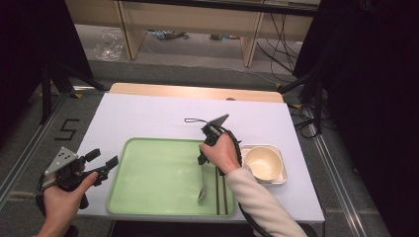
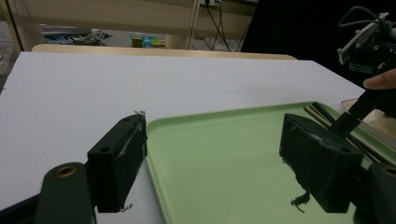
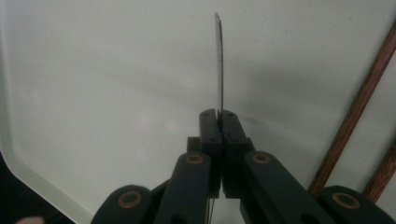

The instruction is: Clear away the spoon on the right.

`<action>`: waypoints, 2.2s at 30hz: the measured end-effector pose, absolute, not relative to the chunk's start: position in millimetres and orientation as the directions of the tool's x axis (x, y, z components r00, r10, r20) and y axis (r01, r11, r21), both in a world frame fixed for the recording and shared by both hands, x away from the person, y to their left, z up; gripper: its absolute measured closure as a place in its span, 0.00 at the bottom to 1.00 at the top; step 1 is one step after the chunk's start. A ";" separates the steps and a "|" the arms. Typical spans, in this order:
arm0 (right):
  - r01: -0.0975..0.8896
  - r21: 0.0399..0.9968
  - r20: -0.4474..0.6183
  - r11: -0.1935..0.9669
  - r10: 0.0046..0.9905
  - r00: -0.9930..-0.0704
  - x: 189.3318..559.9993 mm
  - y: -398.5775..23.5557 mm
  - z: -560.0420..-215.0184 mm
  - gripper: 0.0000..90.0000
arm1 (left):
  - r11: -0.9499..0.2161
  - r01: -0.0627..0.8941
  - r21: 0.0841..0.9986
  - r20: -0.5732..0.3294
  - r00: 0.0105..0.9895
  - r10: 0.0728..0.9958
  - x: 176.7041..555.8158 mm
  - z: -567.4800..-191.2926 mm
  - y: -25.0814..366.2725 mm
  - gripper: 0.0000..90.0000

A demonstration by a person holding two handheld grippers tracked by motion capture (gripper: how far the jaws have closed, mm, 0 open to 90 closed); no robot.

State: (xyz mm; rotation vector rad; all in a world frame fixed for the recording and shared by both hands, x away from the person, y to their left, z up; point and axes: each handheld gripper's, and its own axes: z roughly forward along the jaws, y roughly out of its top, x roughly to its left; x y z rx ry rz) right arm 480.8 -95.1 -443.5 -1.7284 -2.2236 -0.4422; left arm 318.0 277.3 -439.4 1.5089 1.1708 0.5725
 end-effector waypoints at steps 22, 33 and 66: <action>0.959 0.086 0.293 0.270 0.913 -0.284 477.3 -86.4 -445.9 0.84 | 0.078 0.363 0.928 -0.232 0.404 0.885 318.5 -440.1 277.5 0.25; 0.892 0.161 0.234 0.422 0.862 -0.450 470.3 -69.9 -451.4 1.00 | 0.071 0.367 0.927 -0.227 0.401 0.887 317.9 -439.7 277.4 0.25; 0.882 0.187 0.214 0.433 0.858 -0.466 474.0 -84.0 -429.0 0.82 | 0.071 0.367 0.927 -0.227 0.402 0.887 317.7 -439.9 277.5 0.25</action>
